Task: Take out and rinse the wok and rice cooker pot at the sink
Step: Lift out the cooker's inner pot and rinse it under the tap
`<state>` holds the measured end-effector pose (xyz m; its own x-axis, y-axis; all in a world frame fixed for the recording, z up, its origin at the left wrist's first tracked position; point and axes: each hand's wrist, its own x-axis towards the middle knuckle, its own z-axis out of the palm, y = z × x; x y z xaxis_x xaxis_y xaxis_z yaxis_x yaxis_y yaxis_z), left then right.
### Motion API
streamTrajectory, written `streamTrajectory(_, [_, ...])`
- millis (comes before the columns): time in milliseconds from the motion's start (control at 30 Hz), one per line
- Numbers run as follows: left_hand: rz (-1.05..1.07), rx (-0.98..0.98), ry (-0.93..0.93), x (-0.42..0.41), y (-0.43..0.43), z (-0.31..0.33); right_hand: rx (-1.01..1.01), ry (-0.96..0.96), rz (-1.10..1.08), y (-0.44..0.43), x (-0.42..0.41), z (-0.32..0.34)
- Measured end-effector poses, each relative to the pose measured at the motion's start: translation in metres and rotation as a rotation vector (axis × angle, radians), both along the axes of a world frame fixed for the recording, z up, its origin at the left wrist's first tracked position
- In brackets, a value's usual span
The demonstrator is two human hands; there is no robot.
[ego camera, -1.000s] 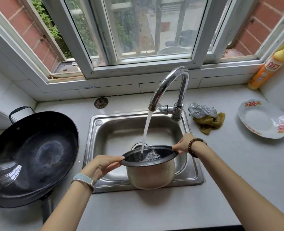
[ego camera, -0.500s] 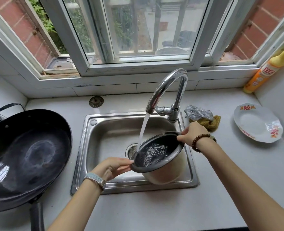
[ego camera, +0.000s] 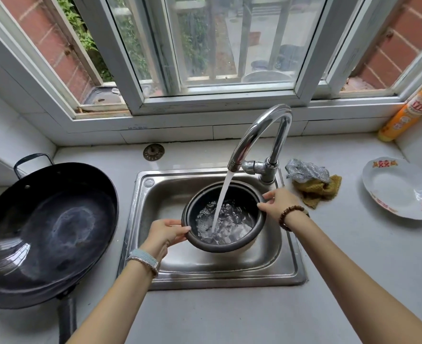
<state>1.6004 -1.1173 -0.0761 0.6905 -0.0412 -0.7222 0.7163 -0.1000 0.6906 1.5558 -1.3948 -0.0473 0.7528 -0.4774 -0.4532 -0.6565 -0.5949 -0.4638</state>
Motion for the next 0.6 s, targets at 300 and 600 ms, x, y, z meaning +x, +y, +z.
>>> streamTrajectory(300, [0.038, 0.146, -0.266, 0.016, 0.028, 0.024, 0.232, -0.020, -0.014, 0.023, 0.011, -0.035])
streamTrajectory(600, [-0.047, 0.392, -0.508, 0.011, 0.036, 0.055, 0.344, -0.108, -0.055, 0.042, 0.004, -0.065])
